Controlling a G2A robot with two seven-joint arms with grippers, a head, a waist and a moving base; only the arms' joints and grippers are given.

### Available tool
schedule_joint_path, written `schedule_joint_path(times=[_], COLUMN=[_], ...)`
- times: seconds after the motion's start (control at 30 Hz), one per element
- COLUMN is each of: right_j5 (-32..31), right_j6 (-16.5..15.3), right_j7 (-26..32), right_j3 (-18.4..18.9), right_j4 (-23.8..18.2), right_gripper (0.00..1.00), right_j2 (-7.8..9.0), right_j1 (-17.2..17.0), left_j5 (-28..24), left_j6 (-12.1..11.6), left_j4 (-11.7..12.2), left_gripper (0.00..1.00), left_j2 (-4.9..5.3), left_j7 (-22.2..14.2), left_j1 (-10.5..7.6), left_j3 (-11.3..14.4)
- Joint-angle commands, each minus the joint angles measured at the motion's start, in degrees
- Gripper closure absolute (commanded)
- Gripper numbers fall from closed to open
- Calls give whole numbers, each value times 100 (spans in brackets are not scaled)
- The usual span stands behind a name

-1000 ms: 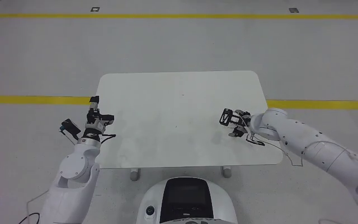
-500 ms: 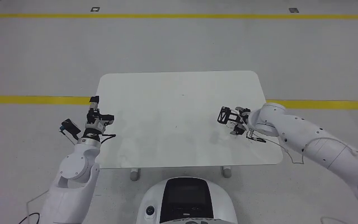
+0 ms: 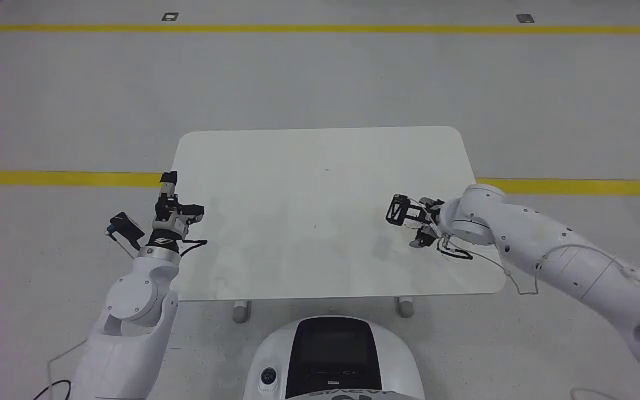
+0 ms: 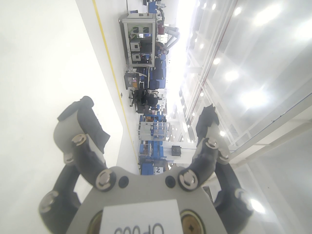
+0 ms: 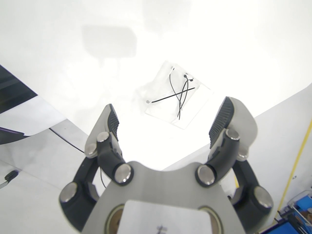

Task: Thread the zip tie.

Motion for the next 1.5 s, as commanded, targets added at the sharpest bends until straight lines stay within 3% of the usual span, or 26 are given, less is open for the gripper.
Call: schedule_joint_path(times=[0.0, 0.4, 0.43, 0.47, 0.5, 0.77, 0.83, 1.47], right_j5=[59, 398, 423, 432, 437, 343, 325, 228], right_j6=[0, 0, 0, 0, 0, 0, 0, 0], right_j7=[-306, -1077, -1122, -1137, -1145, -1083, -1069, -678], right_j3=[45, -2, -2, -2, -2, -2, -2, -2], right_j4=[103, 426, 438, 449, 450, 457, 482, 1043], right_gripper=[0, 0, 11, 36, 53, 85, 99, 100], right_j2=[9, 307, 333, 348, 360, 332, 299, -252], right_j1=[-86, -28, -24, -24, -23, -64, -80, -255], left_j5=[0, 0, 0, 0, 0, 0, 0, 0], left_j6=[0, 0, 0, 0, 0, 0, 0, 0], left_j4=[0, 0, 0, 0, 0, 0, 0, 0], left_gripper=[0, 0, 0, 0, 0, 0, 0, 0], left_j2=[0, 0, 0, 0, 0, 0, 0, 0], left_j7=[0, 0, 0, 0, 0, 0, 0, 0], left_j1=[0, 0, 0, 0, 0, 0, 0, 0], left_j3=[0, 0, 0, 0, 0, 0, 0, 0])
